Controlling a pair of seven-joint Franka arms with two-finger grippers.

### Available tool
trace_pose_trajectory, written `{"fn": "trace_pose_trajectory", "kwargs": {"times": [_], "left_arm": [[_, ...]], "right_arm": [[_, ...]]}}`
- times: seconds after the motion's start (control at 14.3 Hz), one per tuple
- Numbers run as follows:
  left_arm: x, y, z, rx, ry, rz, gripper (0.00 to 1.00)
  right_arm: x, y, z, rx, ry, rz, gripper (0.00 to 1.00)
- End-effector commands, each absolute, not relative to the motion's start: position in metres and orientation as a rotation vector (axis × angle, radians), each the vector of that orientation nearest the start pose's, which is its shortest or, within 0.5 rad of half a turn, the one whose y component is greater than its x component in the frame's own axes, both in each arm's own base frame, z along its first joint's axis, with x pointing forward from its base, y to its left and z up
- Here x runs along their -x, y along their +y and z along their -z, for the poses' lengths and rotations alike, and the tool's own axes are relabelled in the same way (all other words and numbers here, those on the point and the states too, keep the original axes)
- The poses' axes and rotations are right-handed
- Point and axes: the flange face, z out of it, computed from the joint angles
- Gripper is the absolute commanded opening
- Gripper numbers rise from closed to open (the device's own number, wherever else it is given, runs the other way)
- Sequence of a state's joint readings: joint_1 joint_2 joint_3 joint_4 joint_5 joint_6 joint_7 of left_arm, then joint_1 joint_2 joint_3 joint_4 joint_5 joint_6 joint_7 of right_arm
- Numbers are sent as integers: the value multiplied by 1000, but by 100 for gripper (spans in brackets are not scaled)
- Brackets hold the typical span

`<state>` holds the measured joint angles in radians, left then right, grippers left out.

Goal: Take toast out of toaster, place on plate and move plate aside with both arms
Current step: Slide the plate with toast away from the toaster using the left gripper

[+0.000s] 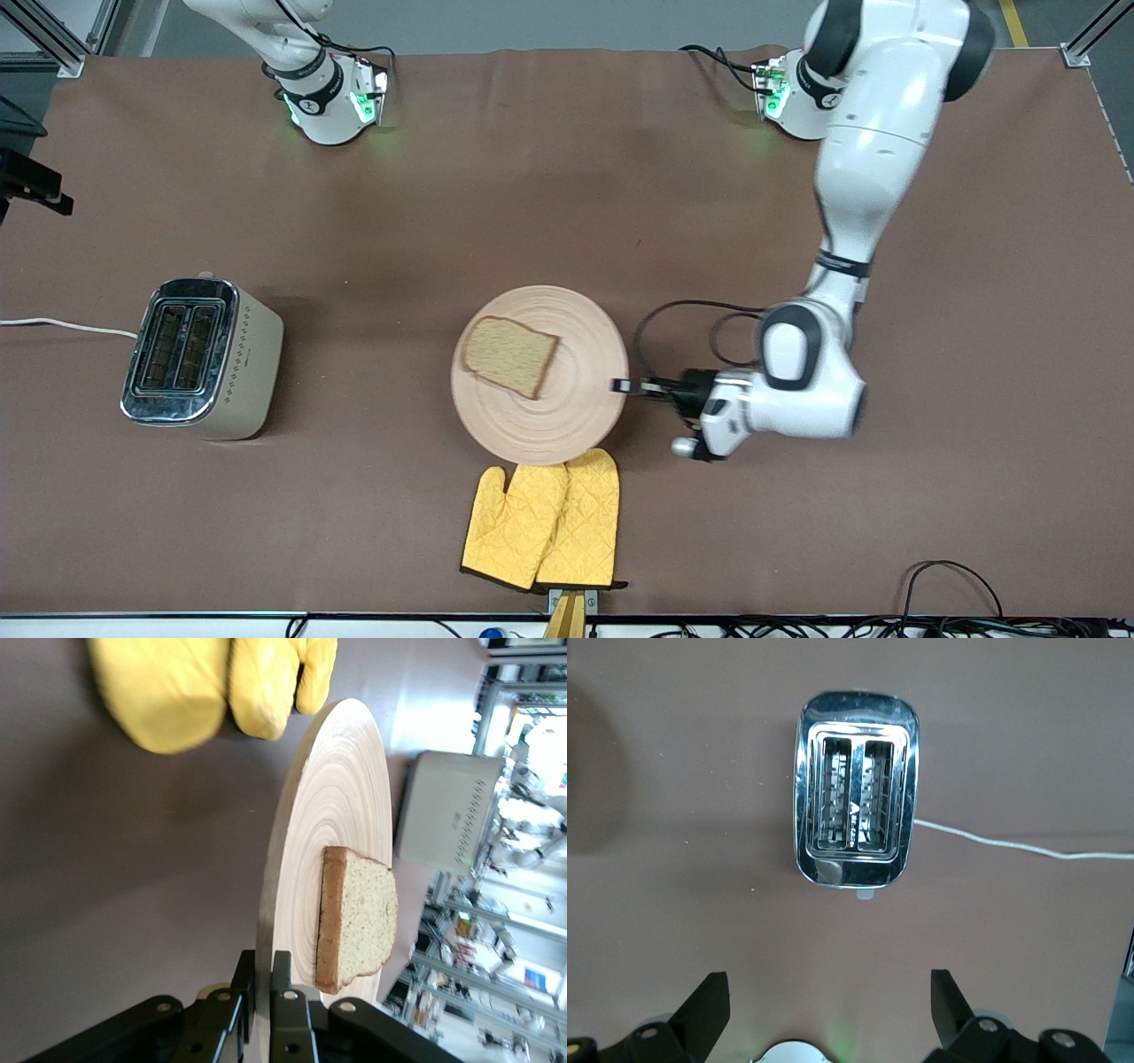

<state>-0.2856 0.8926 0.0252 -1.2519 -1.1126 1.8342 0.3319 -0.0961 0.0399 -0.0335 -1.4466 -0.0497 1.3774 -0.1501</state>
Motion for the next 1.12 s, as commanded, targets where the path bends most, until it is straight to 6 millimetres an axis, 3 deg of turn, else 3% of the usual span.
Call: {"fn": "trace_pose_trajectory", "kwargs": {"times": [0.0,0.07,0.28,0.49,0.63,1.05], "left_arm": [[-710,-189,-246,-2061,-237,238,0],[-717,-158,-251,-2056,-307,192,0],[-721,-59,-239,-2053,-336,151,0],[-715,22,-220,-2093,-328,157,0],[-708,66,-199,-2096,-301,134,0],[-684,156,-158,-2096,-174,94,0]], "right_arm": [[-537,-67,-644,3182,127,-183,100],[-535,-66,-642,3185,122,-149,100],[-529,-65,-639,3184,127,-121,100],[-531,-61,-641,3184,122,-110,100],[-532,-59,-644,3185,120,-101,100],[-532,-56,-642,3183,110,-117,100]]}}
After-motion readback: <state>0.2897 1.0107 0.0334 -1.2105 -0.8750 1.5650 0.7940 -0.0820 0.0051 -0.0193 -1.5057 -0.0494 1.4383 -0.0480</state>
